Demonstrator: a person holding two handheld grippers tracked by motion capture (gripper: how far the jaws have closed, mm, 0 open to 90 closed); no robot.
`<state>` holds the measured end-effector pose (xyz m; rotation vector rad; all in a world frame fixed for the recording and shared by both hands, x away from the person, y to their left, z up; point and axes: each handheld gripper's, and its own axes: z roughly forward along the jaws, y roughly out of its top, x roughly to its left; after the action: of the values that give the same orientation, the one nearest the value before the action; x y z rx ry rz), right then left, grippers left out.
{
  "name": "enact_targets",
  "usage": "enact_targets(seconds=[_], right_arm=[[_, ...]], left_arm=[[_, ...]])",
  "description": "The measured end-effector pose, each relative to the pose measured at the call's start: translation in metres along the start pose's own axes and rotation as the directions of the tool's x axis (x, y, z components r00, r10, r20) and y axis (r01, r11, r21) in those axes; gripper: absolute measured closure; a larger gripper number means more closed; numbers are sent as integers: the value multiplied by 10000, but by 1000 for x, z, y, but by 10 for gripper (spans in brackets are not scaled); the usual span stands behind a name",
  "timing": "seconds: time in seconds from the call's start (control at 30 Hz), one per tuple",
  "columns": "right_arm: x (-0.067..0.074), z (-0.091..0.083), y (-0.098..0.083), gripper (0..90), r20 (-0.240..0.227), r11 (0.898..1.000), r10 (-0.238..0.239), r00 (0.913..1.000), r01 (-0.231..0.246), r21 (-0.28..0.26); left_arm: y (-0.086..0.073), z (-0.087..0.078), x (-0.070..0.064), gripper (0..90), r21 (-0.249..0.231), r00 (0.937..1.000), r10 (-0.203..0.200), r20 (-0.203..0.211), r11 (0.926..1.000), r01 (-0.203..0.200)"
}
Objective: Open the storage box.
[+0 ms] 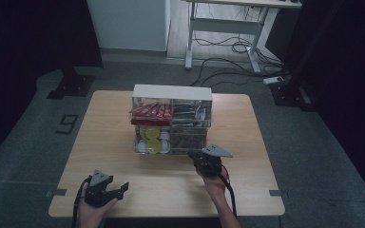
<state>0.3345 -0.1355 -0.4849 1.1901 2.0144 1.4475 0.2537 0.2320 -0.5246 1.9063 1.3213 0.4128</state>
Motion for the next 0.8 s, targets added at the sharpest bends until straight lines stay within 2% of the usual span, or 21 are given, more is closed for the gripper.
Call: enact_targets(seconds=[0.4, 0.63, 0.8], right_arm=[[-6, -6, 11, 895, -213, 9990, 186, 9996, -195, -410], [-10, -7, 18, 895, -379, 9976, 216, 9990, -241, -654], [-12, -9, 24, 895, -372, 9953, 273, 9989, -306, -918]], left_arm=[[-2, -3, -4, 276, 3, 9996, 69, -289, 10000, -69], [-6, -11, -4, 277, -331, 9988, -188, -445, 9993, 174], [-9, -15, -4, 277, -369, 9980, -288, -558, 9990, 268]])
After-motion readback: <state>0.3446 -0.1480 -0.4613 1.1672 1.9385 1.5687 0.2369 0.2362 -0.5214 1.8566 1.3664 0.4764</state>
